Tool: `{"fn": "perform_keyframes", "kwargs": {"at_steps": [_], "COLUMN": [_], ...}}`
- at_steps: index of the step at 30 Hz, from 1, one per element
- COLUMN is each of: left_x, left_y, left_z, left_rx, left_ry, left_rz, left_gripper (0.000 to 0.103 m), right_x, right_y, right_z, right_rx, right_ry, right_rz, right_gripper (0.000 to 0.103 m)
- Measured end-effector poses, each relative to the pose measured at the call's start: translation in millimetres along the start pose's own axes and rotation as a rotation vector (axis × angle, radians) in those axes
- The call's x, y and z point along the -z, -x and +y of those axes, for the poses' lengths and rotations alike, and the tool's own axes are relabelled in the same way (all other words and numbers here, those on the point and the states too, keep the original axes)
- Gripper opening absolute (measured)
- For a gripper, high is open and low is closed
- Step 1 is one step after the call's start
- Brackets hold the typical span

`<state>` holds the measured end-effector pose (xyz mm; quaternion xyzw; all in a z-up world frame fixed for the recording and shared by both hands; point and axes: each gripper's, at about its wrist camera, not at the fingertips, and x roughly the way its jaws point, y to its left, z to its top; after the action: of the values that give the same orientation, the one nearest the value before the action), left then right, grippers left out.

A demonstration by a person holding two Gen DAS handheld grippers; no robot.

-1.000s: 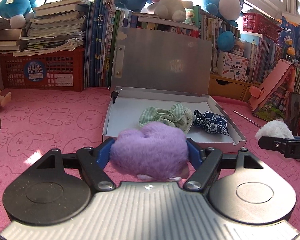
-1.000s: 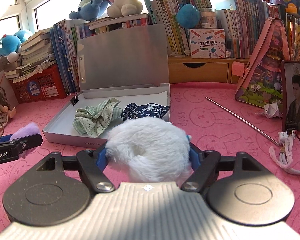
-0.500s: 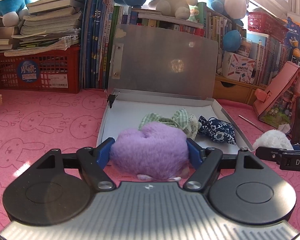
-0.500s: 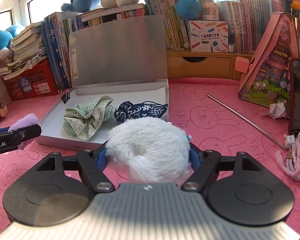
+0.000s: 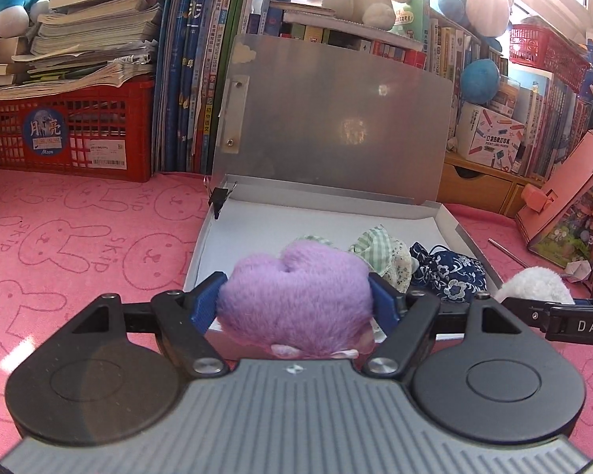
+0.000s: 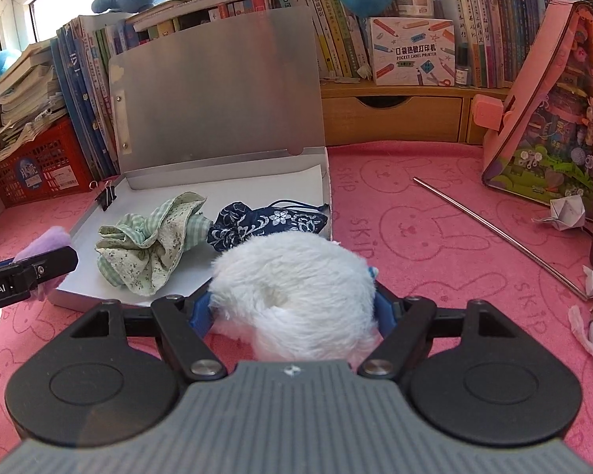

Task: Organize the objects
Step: 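Carry the purple plush with the left tool while the right tool carries the white plush toward the box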

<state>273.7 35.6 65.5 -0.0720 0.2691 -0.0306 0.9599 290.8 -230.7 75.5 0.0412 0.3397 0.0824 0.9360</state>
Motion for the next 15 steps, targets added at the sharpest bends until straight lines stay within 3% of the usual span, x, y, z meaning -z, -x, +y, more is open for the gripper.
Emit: {"fn": "perform_keyframes", "kwargs": {"at_steps": [15], "left_x": [-5], "left_y": [-36], "left_z": [-11], "left_rx": [-0.019], "left_ry": [-0.039], "left_rz": [0.037], "left_gripper": [0.079], "right_x": [-8], "right_y": [-33], "right_z": [18], "right_rx": [0.011], "right_ry": [0.078], "right_rz": [0.029], "right_gripper": [0.076]}}
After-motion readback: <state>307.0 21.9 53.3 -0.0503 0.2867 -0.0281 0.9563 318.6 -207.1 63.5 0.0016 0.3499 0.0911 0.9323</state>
